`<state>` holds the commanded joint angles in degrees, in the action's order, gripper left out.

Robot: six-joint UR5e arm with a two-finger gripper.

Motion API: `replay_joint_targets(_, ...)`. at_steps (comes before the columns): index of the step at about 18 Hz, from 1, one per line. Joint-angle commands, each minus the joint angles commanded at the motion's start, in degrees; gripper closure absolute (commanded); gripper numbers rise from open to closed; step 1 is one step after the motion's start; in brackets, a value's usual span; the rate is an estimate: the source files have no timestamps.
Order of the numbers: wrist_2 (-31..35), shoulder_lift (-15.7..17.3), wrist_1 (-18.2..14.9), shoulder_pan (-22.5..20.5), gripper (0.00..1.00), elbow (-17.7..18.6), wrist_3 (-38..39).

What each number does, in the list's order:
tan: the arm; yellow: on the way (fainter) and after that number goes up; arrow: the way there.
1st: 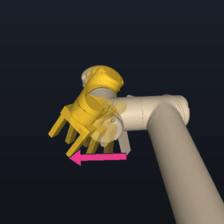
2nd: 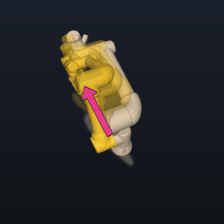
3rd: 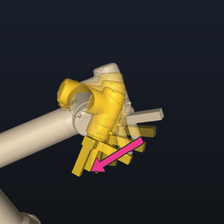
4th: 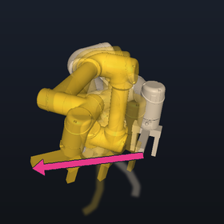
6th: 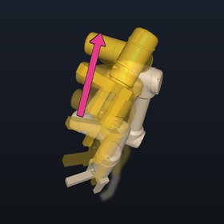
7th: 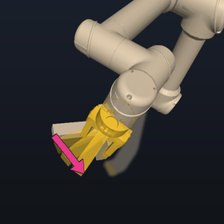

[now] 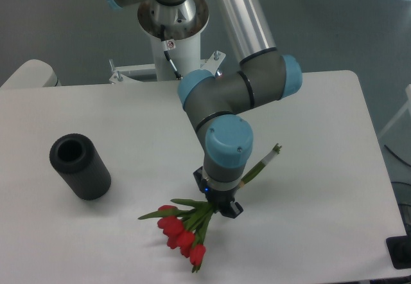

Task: Insert the flowers into the vase
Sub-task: 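Carry the tulips toward the black vase, swinging the blooms past it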

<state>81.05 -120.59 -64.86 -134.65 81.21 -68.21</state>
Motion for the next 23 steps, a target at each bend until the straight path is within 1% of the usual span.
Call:
replay_joint_targets(4, -4.57, 1.05, 0.09, 1.58, 0.86, 0.0, 3.51)
replay_joint_targets(6, -8.08, 1.76, 0.09, 1.94, 0.87, 0.0, 4.84)
replay_joint_targets(12, -22.66, 2.29, 0.97, 1.68, 0.88, -0.35, 7.56)
replay_joint_targets(16, -37.51, 2.29, 0.97, 0.01, 0.88, -0.35, 8.35)
replay_joint_targets(18, -42.53, 2.38, 0.97, -0.26, 0.88, -0.44, 9.32)
replay_joint_targets(21, -44.92, 3.08, 1.4, -0.79, 0.89, -0.44, 8.97)
replay_joint_targets(23, -47.2, 3.17, 3.24, -0.79, 0.89, -0.44, 9.23)
